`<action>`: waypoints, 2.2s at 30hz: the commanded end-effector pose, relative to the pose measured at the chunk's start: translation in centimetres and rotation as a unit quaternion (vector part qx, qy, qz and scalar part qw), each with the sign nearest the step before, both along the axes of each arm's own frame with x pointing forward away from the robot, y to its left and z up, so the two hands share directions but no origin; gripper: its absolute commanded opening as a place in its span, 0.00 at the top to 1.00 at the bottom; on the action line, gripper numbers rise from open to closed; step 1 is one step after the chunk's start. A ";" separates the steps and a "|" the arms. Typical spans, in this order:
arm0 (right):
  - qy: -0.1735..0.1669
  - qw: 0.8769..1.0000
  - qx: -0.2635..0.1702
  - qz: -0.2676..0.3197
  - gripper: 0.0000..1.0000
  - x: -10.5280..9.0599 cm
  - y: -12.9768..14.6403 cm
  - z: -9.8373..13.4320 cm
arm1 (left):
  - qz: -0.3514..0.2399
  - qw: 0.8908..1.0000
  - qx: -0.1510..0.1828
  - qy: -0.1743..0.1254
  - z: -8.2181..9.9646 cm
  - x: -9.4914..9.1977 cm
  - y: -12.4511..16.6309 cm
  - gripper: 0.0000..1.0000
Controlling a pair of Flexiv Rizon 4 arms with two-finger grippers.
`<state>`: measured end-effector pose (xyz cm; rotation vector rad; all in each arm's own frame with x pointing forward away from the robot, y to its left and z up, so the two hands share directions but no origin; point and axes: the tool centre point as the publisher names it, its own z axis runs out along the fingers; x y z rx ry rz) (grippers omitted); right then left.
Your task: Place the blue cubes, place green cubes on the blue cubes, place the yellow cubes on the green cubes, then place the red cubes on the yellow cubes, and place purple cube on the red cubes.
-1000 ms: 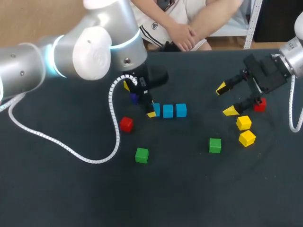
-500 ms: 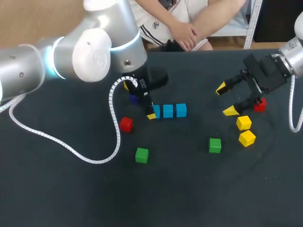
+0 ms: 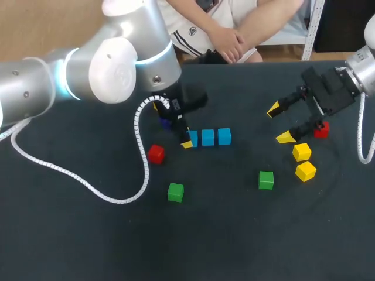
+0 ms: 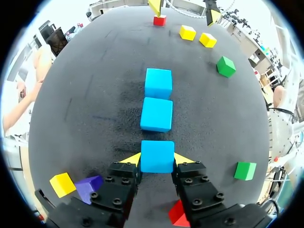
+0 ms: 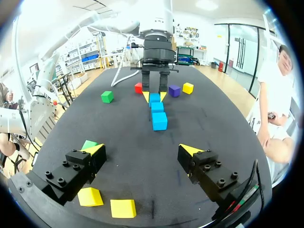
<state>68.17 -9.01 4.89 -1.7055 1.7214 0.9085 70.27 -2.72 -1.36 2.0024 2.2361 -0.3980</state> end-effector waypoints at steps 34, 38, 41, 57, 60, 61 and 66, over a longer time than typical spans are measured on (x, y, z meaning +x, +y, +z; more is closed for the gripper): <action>-0.001 1.000 0.001 0.000 0.00 0.0 0.0 0.0 | 0.011 1.000 -0.004 0.007 -0.4 0.6 0.0 0.59; -0.001 1.000 0.001 0.000 0.00 0.0 0.0 0.0 | 0.014 1.000 -0.005 0.010 -0.6 0.7 0.0 0.13; -0.001 1.000 0.001 0.000 0.00 0.0 0.0 0.0 | 0.017 1.000 -0.008 0.010 -0.6 0.7 0.0 0.00; -0.001 1.000 0.001 0.000 0.00 0.0 0.0 0.0 | -0.001 0.998 -0.059 -0.022 2.3 -1.2 3.8 0.00; -0.001 1.000 0.001 0.000 0.00 0.0 0.0 0.0 | 0.000 0.995 -0.097 -0.032 2.6 -1.5 4.6 0.00; -0.001 1.000 0.001 0.000 0.00 0.0 0.0 0.0 | 0.002 0.994 -0.103 -0.028 2.6 -1.6 4.9 0.00; -0.001 1.000 0.001 0.000 0.00 0.0 0.0 0.0 | 0.007 0.996 -0.089 -0.027 3.6 -2.5 5.6 0.00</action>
